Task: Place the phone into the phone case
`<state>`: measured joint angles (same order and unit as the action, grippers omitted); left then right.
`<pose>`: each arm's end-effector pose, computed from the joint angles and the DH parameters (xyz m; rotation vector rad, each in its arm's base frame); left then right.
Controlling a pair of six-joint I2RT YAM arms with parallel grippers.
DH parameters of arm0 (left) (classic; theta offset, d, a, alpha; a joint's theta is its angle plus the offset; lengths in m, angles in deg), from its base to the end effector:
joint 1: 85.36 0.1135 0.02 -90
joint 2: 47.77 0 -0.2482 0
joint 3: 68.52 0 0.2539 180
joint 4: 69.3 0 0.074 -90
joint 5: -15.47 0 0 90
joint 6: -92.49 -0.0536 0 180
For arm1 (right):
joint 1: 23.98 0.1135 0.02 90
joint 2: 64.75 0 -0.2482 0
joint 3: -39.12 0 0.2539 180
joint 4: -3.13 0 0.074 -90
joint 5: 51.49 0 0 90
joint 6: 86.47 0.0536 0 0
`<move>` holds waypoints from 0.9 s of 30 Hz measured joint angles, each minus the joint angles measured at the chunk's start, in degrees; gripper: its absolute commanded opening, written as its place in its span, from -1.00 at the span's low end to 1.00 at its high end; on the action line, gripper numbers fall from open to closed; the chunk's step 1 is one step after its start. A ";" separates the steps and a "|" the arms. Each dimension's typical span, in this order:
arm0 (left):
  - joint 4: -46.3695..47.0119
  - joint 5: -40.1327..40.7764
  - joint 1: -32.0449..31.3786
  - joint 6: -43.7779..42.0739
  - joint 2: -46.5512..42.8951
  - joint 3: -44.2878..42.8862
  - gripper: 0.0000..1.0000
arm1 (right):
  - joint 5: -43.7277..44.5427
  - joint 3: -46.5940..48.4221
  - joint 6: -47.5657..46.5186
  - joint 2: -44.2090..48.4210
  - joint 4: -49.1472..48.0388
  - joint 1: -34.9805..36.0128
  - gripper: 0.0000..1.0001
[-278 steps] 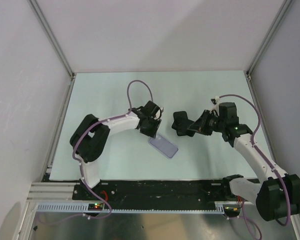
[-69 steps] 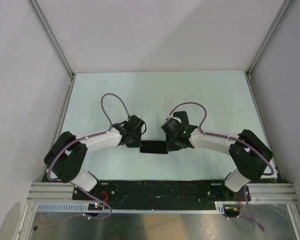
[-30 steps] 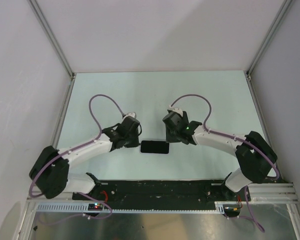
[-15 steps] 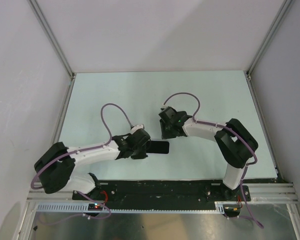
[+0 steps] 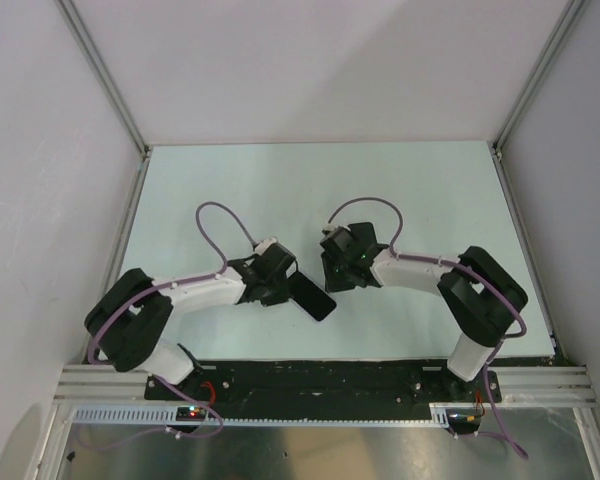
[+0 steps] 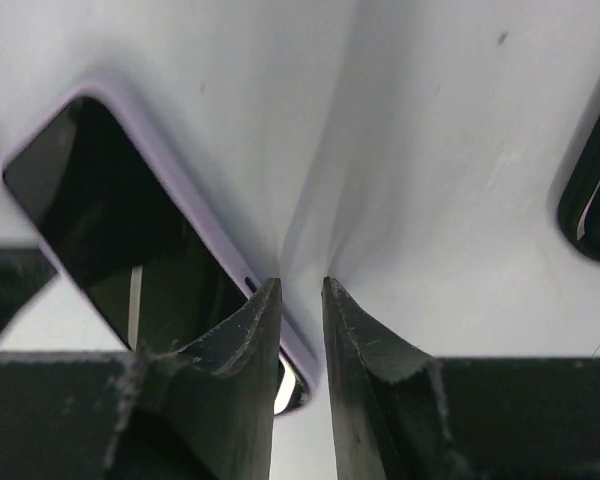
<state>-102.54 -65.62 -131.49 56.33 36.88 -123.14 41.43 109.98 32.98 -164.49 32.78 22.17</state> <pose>0.1957 -0.1916 0.1202 -0.2316 2.6932 -0.3564 0.2451 0.2512 0.1267 -0.3658 2.6230 0.4040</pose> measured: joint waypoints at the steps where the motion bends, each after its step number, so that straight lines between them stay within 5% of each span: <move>1: 0.20 0.02 0.90 -0.33 0.48 -0.39 -1.00 | -0.22 -1.16 0.46 0.94 -0.26 0.55 -0.44; 12: 1.11 -0.02 5.14 -4.61 5.73 -5.62 -1.00 | -0.46 -6.95 5.33 6.99 0.90 3.10 -0.33; 27: -0.26 -2.01 1.79 -4.79 -5.95 2.78 -1.00 | 0.02 -7.63 11.02 10.95 1.07 10.82 -0.33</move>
<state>-102.80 -67.63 -129.70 51.55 30.93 -120.37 41.45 102.35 44.00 -153.54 33.85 32.99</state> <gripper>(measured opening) 0.003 0.341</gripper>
